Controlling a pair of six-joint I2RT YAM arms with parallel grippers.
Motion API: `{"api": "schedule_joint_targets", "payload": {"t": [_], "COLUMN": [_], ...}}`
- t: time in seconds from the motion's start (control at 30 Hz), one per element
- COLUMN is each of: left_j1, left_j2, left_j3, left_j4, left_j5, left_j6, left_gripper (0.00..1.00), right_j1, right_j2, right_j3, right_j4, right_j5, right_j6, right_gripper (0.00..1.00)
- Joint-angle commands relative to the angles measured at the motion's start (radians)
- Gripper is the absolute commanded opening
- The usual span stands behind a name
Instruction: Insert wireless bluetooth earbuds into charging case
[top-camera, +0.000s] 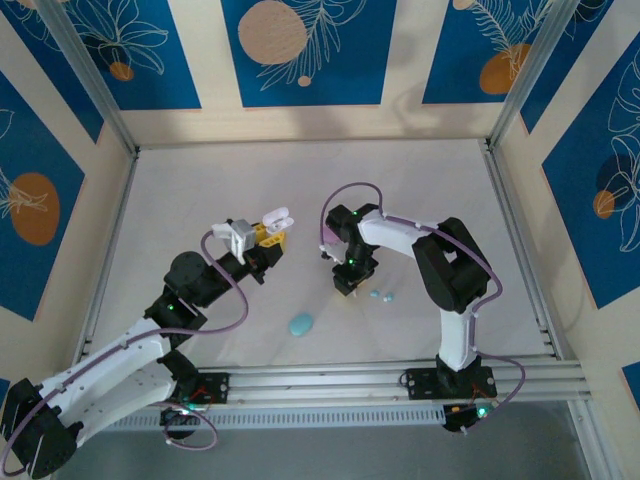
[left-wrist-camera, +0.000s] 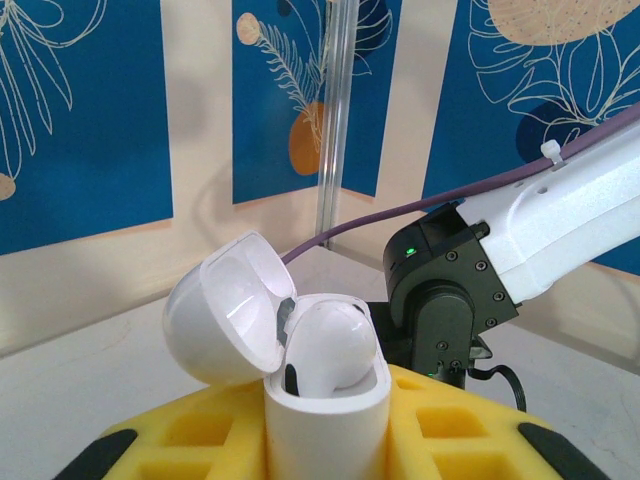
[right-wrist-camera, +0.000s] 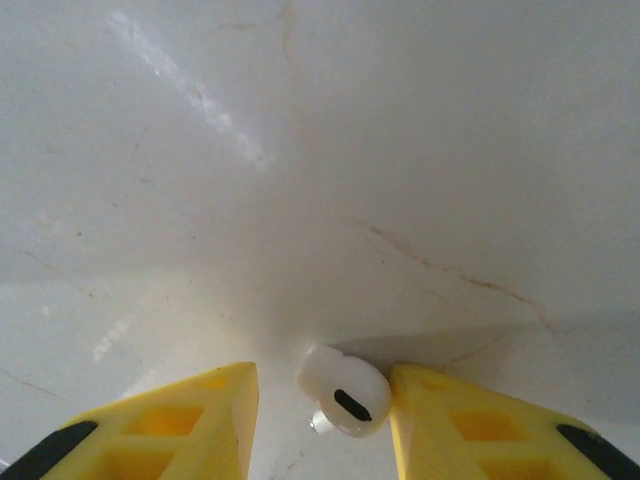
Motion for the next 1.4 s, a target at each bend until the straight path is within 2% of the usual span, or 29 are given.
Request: {"api": "schedule_joint_targets", "payload": {"t": [0.0, 0.17, 0.53, 1.03, 1.17, 1.37], "left_j1": [-0.01, -0.012, -0.011, -0.011, -0.011, -0.011], "left_j2": [-0.011, -0.012, -0.021, -0.012, -0.009, 0.012], "left_j3": [0.025, 0.023, 0.021, 0.02, 0.023, 0.029], "left_j4": [0.023, 0.02, 0.01, 0.019, 0.019, 0.025], "left_j5": [0.008, 0.006, 0.0, 0.004, 0.005, 0.015], "left_j6": [0.012, 0.011, 0.012, 0.006, 0.006, 0.001], "left_gripper": [0.27, 0.28, 0.28, 0.28, 0.28, 0.28], "right_j1": [0.004, 0.005, 0.0, 0.003, 0.013, 0.033], "right_j2": [0.031, 0.045, 0.065, 0.076, 0.014, -0.184], "right_j3": [0.014, 0.021, 0.054, 0.06, 0.051, 0.04], "right_j4": [-0.044, -0.023, -0.019, -0.028, -0.014, 0.026], "right_j5": [-0.018, 0.034, 0.026, 0.067, 0.092, 0.146], "right_j6": [-0.017, 0.043, 0.31, 0.415, 0.433, 0.459], "right_gripper": [0.39, 0.4, 0.41, 0.32, 0.29, 0.29]}}
